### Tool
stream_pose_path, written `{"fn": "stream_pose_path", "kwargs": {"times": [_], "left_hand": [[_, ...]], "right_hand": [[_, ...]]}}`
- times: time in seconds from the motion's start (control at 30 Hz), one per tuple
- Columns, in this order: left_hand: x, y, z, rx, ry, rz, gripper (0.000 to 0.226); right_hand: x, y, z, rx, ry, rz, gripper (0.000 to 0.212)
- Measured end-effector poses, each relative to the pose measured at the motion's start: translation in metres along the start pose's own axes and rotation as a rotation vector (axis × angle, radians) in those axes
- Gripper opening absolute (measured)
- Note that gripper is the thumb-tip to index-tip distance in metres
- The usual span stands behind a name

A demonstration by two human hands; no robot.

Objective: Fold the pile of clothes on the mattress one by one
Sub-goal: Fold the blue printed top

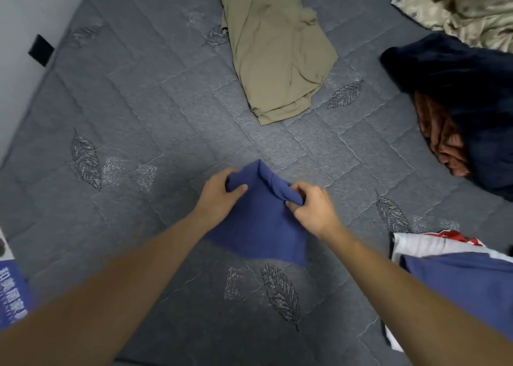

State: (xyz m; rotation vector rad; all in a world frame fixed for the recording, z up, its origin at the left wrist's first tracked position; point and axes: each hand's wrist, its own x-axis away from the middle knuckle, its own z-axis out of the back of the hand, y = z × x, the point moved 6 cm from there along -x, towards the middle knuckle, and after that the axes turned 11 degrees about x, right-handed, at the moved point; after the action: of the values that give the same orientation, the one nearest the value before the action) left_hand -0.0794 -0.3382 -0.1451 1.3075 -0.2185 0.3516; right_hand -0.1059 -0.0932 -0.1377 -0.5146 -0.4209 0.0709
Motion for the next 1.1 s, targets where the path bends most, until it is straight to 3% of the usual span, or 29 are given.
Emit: {"fn": "stream_pose_path", "kwargs": {"times": [0.13, 0.3, 0.5, 0.73, 0.87, 1.0, 1.1], "left_hand": [[0.072, -0.001, -0.007, -0.043, -0.113, -0.155, 0.02], [0.168, -0.039, -0.006, -0.269, -0.289, -0.088, 0.031], [0.245, -0.051, 0.007, -0.423, -0.272, -0.084, 0.028], [0.267, -0.037, 0.013, -0.436, -0.215, -0.112, 0.022], [0.273, -0.065, 0.009, -0.557, -0.346, -0.075, 0.025], [0.285, -0.093, 0.005, -0.721, -0.448, -0.019, 0.026], [0.286, -0.104, 0.008, -0.765, -0.47, 0.003, 0.025]], "right_hand": [[0.059, 0.001, -0.023, -0.022, -0.062, 0.15, 0.021], [0.137, 0.014, -0.046, 0.19, -0.267, 0.25, 0.025], [0.212, 0.026, -0.044, 0.254, -0.309, 0.273, 0.026], [0.235, 0.022, -0.035, 0.169, -0.232, 0.258, 0.026], [0.238, 0.024, -0.051, 0.139, -0.315, 0.273, 0.024], [0.252, 0.031, -0.076, 0.332, -0.449, 0.338, 0.024], [0.261, 0.035, -0.083, 0.537, -0.39, 0.408, 0.024]]}}
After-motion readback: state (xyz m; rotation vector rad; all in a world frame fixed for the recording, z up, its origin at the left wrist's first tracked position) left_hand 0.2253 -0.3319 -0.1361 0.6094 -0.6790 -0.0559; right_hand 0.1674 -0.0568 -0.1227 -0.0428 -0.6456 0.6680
